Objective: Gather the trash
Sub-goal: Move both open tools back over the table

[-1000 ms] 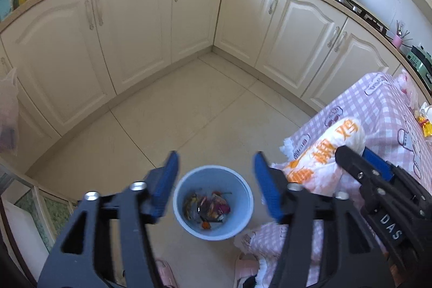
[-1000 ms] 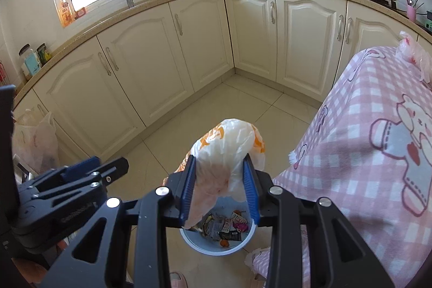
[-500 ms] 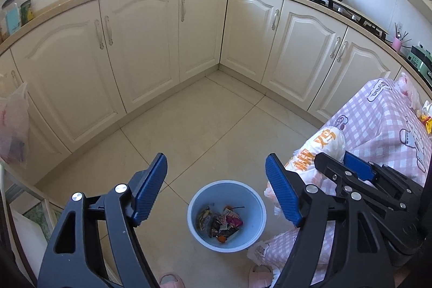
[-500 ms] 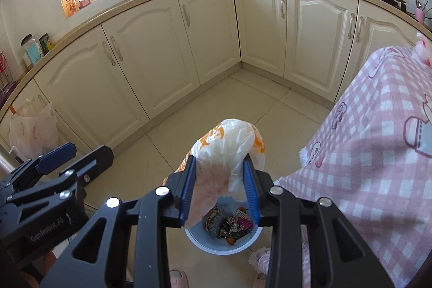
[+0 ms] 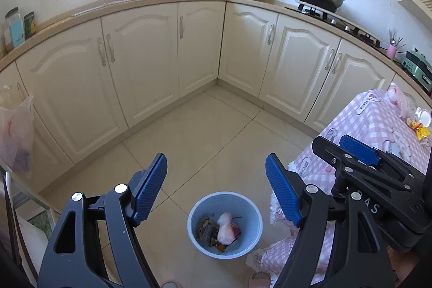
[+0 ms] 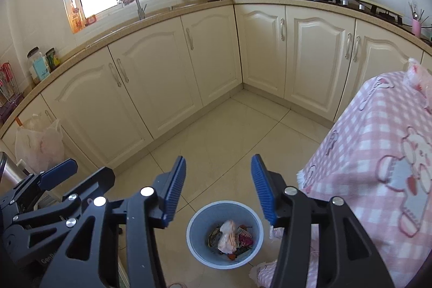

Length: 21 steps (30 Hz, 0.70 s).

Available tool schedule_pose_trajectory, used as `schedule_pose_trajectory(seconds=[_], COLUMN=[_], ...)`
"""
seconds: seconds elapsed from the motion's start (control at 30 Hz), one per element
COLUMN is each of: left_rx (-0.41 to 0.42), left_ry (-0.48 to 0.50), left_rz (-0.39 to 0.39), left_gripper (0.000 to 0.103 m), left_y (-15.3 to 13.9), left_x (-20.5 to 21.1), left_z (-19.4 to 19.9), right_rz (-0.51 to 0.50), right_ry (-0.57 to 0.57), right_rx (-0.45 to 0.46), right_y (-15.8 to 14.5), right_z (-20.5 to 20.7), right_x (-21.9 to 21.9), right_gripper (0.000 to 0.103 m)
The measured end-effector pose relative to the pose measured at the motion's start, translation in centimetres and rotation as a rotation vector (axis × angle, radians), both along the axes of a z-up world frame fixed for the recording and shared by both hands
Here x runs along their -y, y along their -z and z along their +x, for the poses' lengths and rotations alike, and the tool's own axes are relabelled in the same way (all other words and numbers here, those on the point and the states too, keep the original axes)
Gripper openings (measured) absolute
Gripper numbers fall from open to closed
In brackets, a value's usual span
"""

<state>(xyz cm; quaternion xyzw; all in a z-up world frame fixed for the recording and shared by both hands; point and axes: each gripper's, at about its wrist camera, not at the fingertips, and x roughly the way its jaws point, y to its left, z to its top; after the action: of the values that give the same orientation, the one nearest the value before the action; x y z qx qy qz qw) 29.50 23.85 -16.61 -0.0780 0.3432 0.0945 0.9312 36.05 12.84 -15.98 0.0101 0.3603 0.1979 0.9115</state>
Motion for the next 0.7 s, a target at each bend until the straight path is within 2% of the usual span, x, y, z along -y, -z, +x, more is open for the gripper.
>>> schedule_pose_trajectory(seconds=[0.27,0.4,0.53,0.7], left_rx=[0.103,0.13,0.139,0.117], left_ry=[0.126,0.205,0.3,0.429], left_rz=[0.025,0.03,0.029,-0.013], left_gripper=[0.077,0.078,0.081,0.081], left_y=[-4.5,-6.0,-7.0,-7.1], left_x=[6.6,10.7,16.0,22.5], left_z=[-1.1,-1.1,-0.8,0.4], right_rz=[0.036,0.044,0.046,0.043], right_ry=[0.102,0.182,0.264,0.398], right_rx=[0.094,0.15,0.176,0.183], right_y=[-5.1,-7.4,-8.4,-8.5], right_z=[-2.6,-4.2,-5.3,-6.4], right_x=[8.0,13.9,19.8,28.0], right_gripper=[0.05,0.051,0.052,0.052])
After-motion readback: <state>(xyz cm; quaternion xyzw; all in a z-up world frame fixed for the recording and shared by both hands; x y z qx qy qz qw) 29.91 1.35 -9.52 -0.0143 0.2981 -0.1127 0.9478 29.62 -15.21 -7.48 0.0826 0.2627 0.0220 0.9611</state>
